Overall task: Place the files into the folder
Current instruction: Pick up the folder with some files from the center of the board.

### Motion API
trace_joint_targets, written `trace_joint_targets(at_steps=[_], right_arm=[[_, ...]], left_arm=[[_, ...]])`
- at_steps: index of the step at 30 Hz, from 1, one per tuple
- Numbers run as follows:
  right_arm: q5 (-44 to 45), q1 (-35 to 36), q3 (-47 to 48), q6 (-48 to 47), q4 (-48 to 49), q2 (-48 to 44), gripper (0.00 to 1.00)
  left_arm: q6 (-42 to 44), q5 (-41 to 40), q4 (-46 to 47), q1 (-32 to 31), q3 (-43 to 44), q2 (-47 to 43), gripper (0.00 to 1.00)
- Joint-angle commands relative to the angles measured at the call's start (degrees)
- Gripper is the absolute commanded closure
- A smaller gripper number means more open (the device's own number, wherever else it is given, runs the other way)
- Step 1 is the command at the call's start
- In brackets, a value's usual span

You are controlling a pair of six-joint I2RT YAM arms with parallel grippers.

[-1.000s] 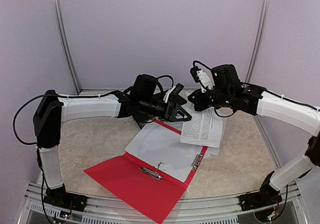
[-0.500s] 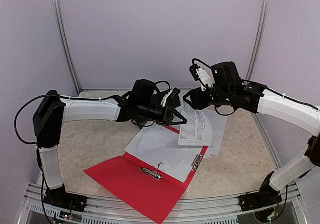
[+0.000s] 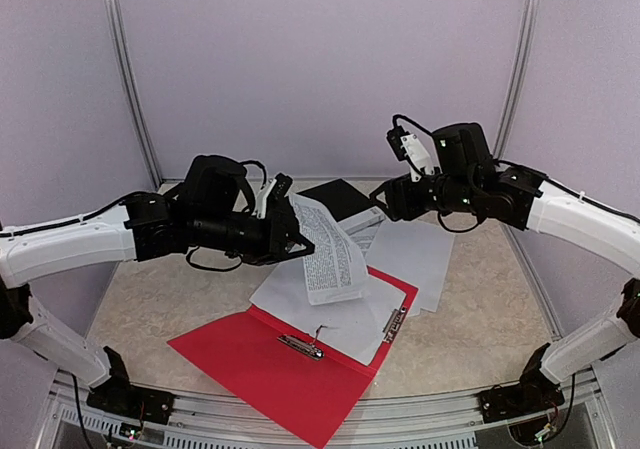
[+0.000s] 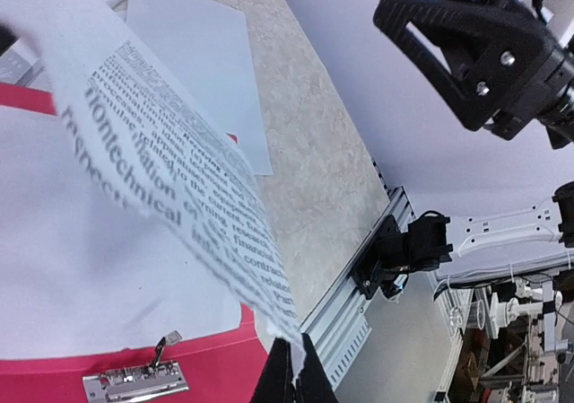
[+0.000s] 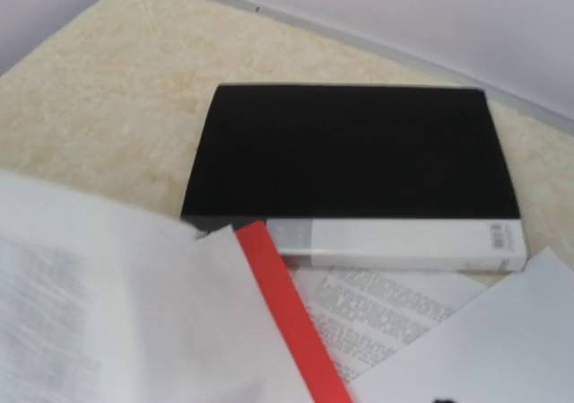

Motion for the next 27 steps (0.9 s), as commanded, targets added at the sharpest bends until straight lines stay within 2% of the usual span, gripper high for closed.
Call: trace_joint_targets(at_steps=[1, 6, 7, 15, 21, 27], right_arm=[[-0.31, 1.74, -6.79, 0.61, 3.79, -2.60, 0.34], [-0.83, 4.29, -12.40, 1.90, 8.58, -2.89, 0.34], [-0.57, 4.91, -12.93, 1.94, 9.07, -2.87, 0.33], [4.84, 14.04, -15.18, 4.33, 5.47, -3.33, 0.34], [8.56, 16.75, -20.16, 6.81, 5.27, -2.88, 0.33], [10.96, 20.04, -20.69, 7.08, 6.52, 2.85, 0.34]], left_arm=[[-11.33, -11.41, -15.70, -3.60, -2.51, -8.34, 1.00], [-25.37, -21.92, -29.45, -11.49, -3.24, -18.01, 1.00], [-30.62, -23.08, -31.91, -13.02, -3.25, -19.58, 1.00], [-56.04, -28.92, -44.80, -28.39, -2.51, -19.46, 1.00], [-71.13, -27.19, -43.14, -32.59, -9.80, -21.76, 1.00], [-79.15, -27.65, -39.92, -35.10, -14.54, -23.09, 1.00]])
